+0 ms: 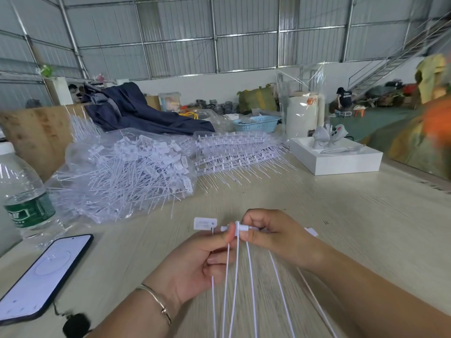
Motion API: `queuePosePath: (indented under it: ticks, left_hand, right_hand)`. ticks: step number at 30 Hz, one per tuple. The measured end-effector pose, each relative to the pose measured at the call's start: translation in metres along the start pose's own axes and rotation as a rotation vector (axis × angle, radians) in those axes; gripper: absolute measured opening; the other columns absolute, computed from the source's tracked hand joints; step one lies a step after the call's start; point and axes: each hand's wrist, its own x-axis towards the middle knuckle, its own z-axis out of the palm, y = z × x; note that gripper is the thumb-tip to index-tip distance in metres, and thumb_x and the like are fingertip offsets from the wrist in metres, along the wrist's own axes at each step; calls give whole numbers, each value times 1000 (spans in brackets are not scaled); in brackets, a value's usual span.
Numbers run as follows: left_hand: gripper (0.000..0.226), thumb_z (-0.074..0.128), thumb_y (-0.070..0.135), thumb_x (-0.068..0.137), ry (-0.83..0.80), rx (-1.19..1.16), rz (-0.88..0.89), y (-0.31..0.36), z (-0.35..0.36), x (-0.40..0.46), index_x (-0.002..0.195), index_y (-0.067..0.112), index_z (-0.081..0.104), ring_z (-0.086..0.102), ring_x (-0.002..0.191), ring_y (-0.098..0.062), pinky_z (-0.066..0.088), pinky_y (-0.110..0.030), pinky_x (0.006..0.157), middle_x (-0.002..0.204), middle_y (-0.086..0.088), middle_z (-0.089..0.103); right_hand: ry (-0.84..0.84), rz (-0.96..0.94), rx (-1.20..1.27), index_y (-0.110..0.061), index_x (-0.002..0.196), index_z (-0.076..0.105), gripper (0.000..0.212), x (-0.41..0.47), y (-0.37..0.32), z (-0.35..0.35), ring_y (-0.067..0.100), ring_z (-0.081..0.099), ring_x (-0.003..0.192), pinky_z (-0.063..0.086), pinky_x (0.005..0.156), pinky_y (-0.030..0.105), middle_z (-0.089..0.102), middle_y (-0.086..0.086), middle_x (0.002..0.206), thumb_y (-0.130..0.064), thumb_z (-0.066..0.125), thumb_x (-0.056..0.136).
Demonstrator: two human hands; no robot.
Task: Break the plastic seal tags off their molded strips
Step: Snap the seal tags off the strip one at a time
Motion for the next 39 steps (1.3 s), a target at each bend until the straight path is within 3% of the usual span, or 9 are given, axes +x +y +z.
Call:
queuePosePath:
  ticks: [4,8,12,16,19,23,26,34,39]
  left_hand:
    - [10,71,26,79,147,20,100,1,4,3,75,17,70,21,40,0,12,-14,33,60,9,37]
    - [26,71,17,77,380,106,223,7,4,4,58,22,53,18,39,-4,11,-16,33,58,5,31]
    - [27,68,21,87,521,376,350,0,4,4,63,19,57,26,42,-8,21,-16,37,58,2,36]
    - [27,65,28,89,503,426,396,0,3,3,63,22,65,38,49,-8,24,-23,47,63,0,51]
    - [29,63,30,90,454,442,414,-1,3,3,63,19,62,36,47,-12,25,-24,46,63,-6,48]
    - [26,65,29,87,412,422,408,0,1,3,78,8,53,26,44,-12,22,-22,43,59,-3,31]
    - [20,67,24,83,402,401,419,2,1,2,64,21,62,22,43,-11,23,-18,40,54,4,25]
    - [24,65,10,85,392,410,401,6,0,1,62,18,70,19,39,-10,18,-16,39,50,6,22]
    - [16,74,12,75,377,501,377,11,-4,0,60,18,70,18,40,-12,16,-16,42,49,3,24]
  right_hand:
    - [82,46,67,-3,74,61,26,1,-3,-1,12,39,61,31,58,22,46,5,64,-24,69,86]
    - [304,49,198,3,67,64,23,4,-2,-13,3,37,50,30,52,13,44,-10,53,-11,79,77]
    - [321,23,133,0,71,67,19,3,-2,-13,3,38,49,31,51,12,47,-10,54,-13,79,78]
    - [313,20,121,-7,88,76,10,3,-2,-11,6,66,71,46,67,11,74,-1,80,-12,77,79]
    - [286,22,133,-12,94,78,13,1,-1,-11,7,71,85,49,75,11,76,-4,88,-11,76,81]
    - [278,22,137,-17,92,78,13,1,-2,-11,9,71,84,50,75,13,76,-5,86,-11,76,81]
    - [271,35,166,-13,93,78,14,2,-2,-14,20,71,88,53,81,26,77,2,88,-8,76,80]
    - [205,59,161,-2,93,77,14,1,-6,-19,5,68,76,47,71,13,76,6,85,-1,74,79]
    - [154,72,125,-3,90,77,12,1,-11,-21,19,68,80,50,78,26,75,14,86,0,74,79]
